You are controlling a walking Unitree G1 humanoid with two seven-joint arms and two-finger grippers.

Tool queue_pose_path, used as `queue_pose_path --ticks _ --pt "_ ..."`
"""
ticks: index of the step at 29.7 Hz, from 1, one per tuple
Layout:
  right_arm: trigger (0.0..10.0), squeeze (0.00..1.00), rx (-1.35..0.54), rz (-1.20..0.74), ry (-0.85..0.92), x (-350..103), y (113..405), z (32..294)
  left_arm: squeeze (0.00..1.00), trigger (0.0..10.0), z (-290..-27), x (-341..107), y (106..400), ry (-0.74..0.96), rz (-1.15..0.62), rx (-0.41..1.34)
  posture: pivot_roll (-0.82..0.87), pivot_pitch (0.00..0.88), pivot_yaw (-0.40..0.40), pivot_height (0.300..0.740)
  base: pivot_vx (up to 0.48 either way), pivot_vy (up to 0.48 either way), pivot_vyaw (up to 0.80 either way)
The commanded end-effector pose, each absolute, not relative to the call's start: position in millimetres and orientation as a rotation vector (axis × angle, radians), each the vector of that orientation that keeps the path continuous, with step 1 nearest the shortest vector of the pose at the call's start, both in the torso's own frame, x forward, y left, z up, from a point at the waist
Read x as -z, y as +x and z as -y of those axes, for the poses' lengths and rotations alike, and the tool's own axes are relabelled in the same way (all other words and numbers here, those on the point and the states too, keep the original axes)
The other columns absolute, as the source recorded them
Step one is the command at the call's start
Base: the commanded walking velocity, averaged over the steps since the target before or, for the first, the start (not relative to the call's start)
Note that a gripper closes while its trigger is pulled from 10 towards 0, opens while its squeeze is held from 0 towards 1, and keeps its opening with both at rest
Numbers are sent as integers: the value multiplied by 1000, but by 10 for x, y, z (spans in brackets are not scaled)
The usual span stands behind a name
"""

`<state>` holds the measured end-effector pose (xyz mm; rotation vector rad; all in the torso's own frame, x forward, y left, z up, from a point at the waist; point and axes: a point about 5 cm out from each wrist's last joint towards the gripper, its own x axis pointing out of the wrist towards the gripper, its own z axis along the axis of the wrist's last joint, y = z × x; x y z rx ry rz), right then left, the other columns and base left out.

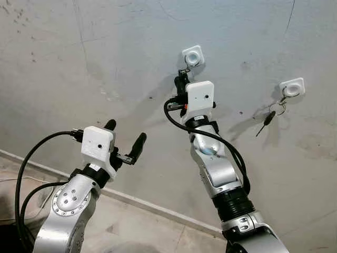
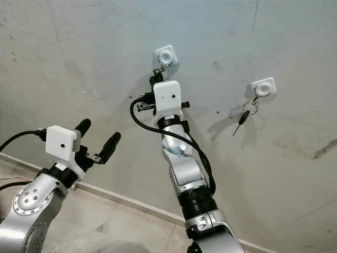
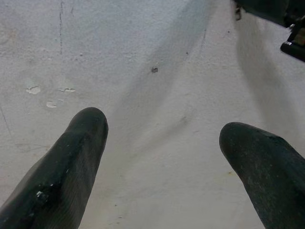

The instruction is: Hang keys on a hook

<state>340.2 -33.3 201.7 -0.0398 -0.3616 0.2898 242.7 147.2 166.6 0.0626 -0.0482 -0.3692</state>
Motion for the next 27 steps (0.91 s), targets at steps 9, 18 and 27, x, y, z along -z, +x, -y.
queue_pose_path --ticks 9,18,27 --pt "10000 0 -315 303 -56 -1854 3339 319 0 10000 -1411 -1635 2426 61 40 388 292 62 -151 740 0 0 0" --pt "10000 0 -305 282 -78 -1774 3312 357 0 10000 -1394 -1638 2429 59 40 394 289 66 -149 740 0 0 0" --pt "10000 1000 -284 317 -156 -1709 3258 367 0 10000 -1374 -1666 2482 56 55 389 286 68 -151 740 0 0 0"
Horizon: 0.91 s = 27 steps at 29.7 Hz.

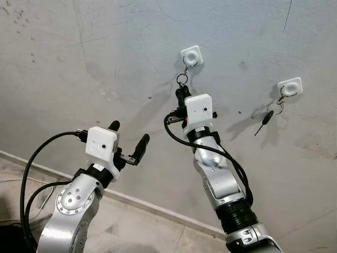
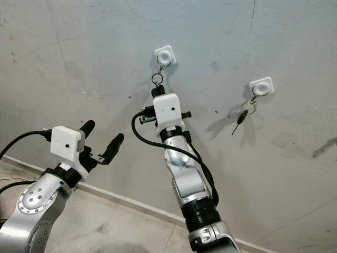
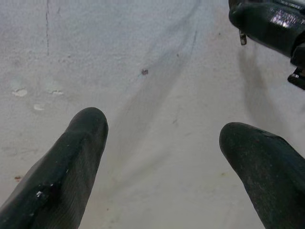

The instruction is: Hang keys on a hook

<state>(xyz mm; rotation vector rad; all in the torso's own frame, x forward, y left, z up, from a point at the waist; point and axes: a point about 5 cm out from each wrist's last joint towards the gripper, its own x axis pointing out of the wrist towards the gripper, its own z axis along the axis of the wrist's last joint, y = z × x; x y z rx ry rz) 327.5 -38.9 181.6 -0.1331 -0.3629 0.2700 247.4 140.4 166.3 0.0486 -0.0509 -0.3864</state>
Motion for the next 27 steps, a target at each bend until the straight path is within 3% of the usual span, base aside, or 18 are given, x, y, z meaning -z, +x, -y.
queue_pose_path --ticks 1,4,5,10,11,12,13,18,19,20,27 --pt "10000 1000 -281 321 -162 -1714 3257 366 0 10000 -1372 -1667 2482 55 56 389 285 69 -151 740 0 0 0" --pt "10000 1000 -289 323 -161 -1717 3253 361 0 10000 -1369 -1667 2483 54 57 390 285 69 -151 740 0 0 0" --pt "10000 0 -289 323 -165 -1716 3251 363 0 10000 -1366 -1666 2483 53 57 390 283 68 -152 740 0 0 0" --pt "10000 0 -289 323 -172 -1706 3247 370 0 10000 -1359 -1651 2485 48 57 389 280 67 -155 740 0 0 0" --pt "4000 0 -290 326 -164 -1708 3243 373 0 10000 -1359 -1641 2483 48 54 388 280 68 -155 740 0 0 0" --pt "4000 0 -291 328 -158 -1710 3239 375 0 10000 -1359 -1634 2480 48 53 387 280 68 -155 740 0 0 0" --pt "0 0 -294 331 -156 -1712 3234 375 0 10000 -1360 -1627 2478 47 51 386 280 68 -155 740 0 0 0" --pt "0 0 -299 327 -152 -1704 3229 371 0 10000 -1356 -1626 2478 44 52 383 277 67 -159 740 0 0 0" --pt "4667 0 -297 323 -151 -1702 3233 372 0 10000 -1355 -1626 2479 44 52 382 277 67 -159 740 0 0 0" --pt "10000 0 -295 316 -151 -1696 3241 379 0 10000 -1351 -1628 2481 42 54 382 277 67 -160 740 0 0 0" --pt "10000 0 -305 228 -93 -1617 3267 395 0 10000 -1349 -1610 2476 38 50 379 276 66 -163 740 0 0 0"
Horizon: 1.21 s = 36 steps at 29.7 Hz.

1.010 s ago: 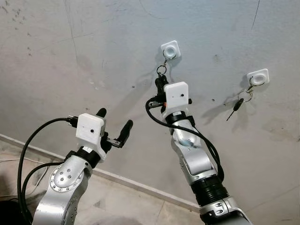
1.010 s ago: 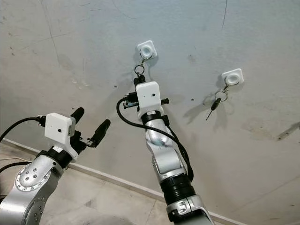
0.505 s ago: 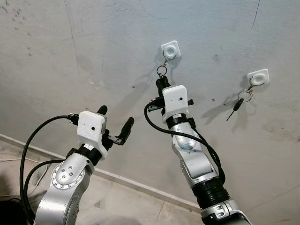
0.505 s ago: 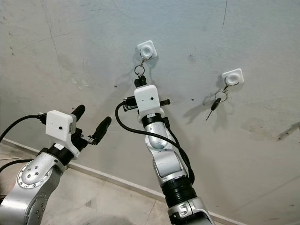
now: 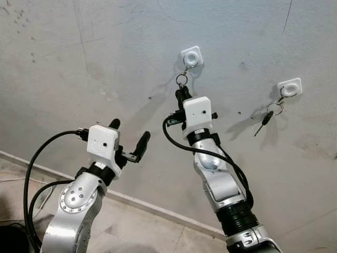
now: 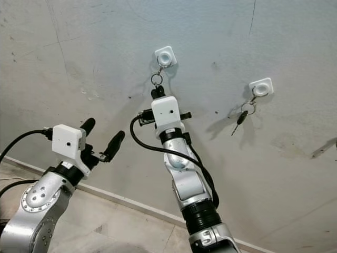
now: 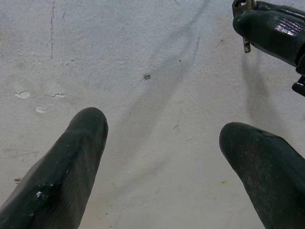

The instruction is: Hang keys on a hook

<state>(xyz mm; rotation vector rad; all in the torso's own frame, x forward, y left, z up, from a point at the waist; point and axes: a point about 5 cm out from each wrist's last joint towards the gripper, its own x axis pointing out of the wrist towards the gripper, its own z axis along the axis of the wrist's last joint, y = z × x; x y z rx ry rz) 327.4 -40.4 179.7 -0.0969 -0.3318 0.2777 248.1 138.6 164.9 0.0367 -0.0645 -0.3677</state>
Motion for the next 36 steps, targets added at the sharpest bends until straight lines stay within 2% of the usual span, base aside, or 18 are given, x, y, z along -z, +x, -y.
queue_pose_path --ticks 1,2,8,9,10,17,21,24,26,30,34,36 --pt "10000 0 -302 215 -84 -1604 3272 398 0 10000 -1351 -1607 2476 37 50 378 276 66 -163 740 0 0 0" --pt "10000 1000 -309 197 -77 -1580 3277 408 0 10000 -1349 -1600 2477 33 48 374 272 61 -168 740 0 0 0" --pt "10000 1000 -314 152 -55 -1533 3295 419 0 10000 -1335 -1596 2477 27 48 371 270 59 -172 740 0 0 0" --pt "10000 902 -316 152 -54 -1533 3296 419 0 10000 -1334 -1596 2477 27 48 371 271 59 -174 740 0 0 0" --pt "10000 0 -316 164 -72 -1544 3297 422 0 10000 -1336 -1597 2478 26 49 370 271 57 -174 740 0 0 0" --pt "10000 0 -294 263 -248 -1640 3308 438 0 10000 -1339 -1604 2486 25 54 370 271 56 -175 740 0 0 0" --pt "10000 0 -289 270 -219 -1675 3329 446 0 10000 -1328 -1604 2490 23 56 371 270 51 -175 740 0 0 0" --pt "10000 0 -332 224 -59 -1690 3330 391 0 10000 -1324 -1602 2490 22 55 375 270 51 -175 740 0 0 0" --pt "10000 0 -337 221 -41 -1697 3330 385 0 10000 -1321 -1601 2489 22 55 377 270 52 -176 740 0 0 0" --pt "10000 0 -323 328 -295 -1737 3313 371 0 10000 -1318 -1598 2488 22 54 378 270 52 -176 740 0 0 0" --pt "10000 0 -328 205 -38 -1680 3347 378 0 10000 -1307 -1599 2490 20 55 382 267 57 -173 740 0 0 0" --pt "10000 0 -338 208 -40 -1691 3348 381 0 10000 -1306 -1601 2491 19 54 383 267 57 -173 740 0 0 0"
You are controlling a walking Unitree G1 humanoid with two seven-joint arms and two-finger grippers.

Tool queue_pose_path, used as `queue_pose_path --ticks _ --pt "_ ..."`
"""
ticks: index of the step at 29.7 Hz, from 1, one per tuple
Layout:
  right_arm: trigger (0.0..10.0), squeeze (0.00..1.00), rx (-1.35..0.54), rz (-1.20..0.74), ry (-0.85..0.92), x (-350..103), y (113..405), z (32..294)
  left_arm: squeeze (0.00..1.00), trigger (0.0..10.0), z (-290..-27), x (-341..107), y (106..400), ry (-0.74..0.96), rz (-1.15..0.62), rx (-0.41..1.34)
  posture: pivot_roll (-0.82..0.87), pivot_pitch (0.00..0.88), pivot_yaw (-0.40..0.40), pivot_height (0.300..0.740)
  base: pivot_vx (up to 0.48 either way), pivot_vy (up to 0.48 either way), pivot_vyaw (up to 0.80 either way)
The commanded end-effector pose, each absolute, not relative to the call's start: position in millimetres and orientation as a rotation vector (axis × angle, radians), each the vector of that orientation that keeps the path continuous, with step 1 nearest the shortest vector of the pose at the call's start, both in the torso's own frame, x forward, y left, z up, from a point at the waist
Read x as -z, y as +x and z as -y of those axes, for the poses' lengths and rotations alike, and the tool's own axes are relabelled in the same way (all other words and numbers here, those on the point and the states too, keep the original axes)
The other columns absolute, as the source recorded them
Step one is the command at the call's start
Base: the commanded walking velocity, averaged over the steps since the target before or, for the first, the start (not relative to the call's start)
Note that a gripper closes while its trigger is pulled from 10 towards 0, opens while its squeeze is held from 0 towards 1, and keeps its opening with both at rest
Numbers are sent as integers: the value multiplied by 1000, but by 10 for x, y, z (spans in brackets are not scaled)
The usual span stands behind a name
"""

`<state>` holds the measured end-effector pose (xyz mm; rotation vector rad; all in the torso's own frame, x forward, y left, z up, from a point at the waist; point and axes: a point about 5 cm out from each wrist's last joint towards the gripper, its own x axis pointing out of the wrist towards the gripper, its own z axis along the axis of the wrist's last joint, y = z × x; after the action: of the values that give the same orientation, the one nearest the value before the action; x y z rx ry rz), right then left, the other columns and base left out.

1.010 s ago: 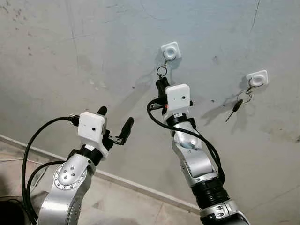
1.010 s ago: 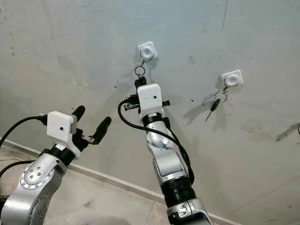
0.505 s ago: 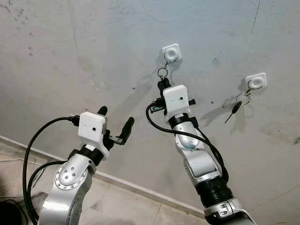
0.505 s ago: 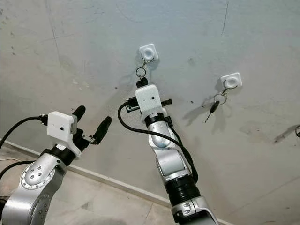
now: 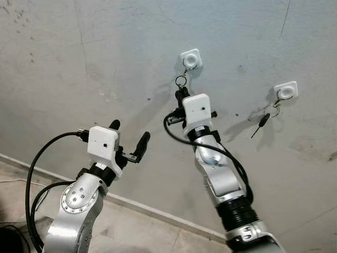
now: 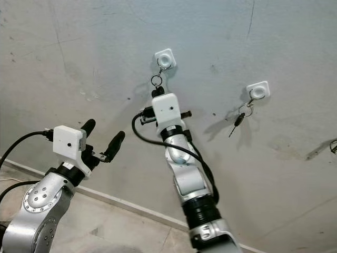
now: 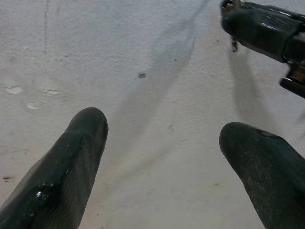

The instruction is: Hang keys on a hook

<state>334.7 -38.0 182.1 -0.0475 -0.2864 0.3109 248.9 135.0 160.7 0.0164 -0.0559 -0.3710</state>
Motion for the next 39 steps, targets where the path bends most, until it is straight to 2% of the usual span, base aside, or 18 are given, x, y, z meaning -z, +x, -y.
queue_pose_path --ticks 1,4,7,8,12,13,14,15,17,18,19,34,35,39 --pt "10000 0 -341 253 -143 -1714 3340 386 0 10000 -1303 -1601 2490 19 54 384 267 57 -173 740 0 0 0" --pt "10000 0 -348 279 -198 -1709 3320 371 0 10000 -1300 -1600 2490 18 54 386 267 57 -173 740 0 0 0" --pt "10000 0 -367 189 -24 -1662 3325 347 0 10000 -1301 -1604 2495 18 55 386 263 59 -170 740 0 0 0" --pt "10000 0 -372 210 -82 -1665 3322 350 0 10000 -1302 -1604 2495 18 55 386 264 61 -170 740 0 0 0" --pt "10000 0 -390 226 -94 -1673 3312 340 0 10000 -1300 -1600 2493 18 53 386 263 62 -170 740 0 0 0" --pt "10000 467 -422 232 -76 -1680 3291 313 0 10000 -1300 -1601 2492 18 53 387 264 63 -170 740 0 0 0" --pt "10000 467 -432 233 -69 -1681 3285 305 0 10000 -1300 -1602 2492 18 53 387 264 63 -170 740 0 0 0" --pt "10000 1000 -424 238 -84 -1684 3285 305 0 10000 -1300 -1602 2492 18 54 387 264 63 -170 740 0 0 0" --pt "10000 1000 -392 239 -111 -1681 3298 316 0 10000 -1301 -1603 2492 19 54 386 264 63 -170 740 0 0 0" --pt "10000 651 -377 237 -118 -1677 3305 323 0 10000 -1301 -1603 2492 19 54 385 264 63 -170 740 0 0 0" --pt "10000 0 -363 230 -112 -1672 3314 331 0 10000 -1302 -1604 2491 19 55 385 266 64 -171 740 0 0 0" --pt "10000 0 -369 235 -119 -1679 3311 338 0 10000 -1298 -1605 2491 21 56 385 266 65 -171 740 0 0 0" --pt "10000 1000 -382 228 -94 -1674 3299 343 0 10000 -1299 -1604 2490 23 55 385 265 66 -170 740 0 0 0" --pt "10000 1000 -379 229 -100 -1657 3274 383 0 10000 -1302 -1600 2488 24 53 384 264 66 -170 740 0 0 0"
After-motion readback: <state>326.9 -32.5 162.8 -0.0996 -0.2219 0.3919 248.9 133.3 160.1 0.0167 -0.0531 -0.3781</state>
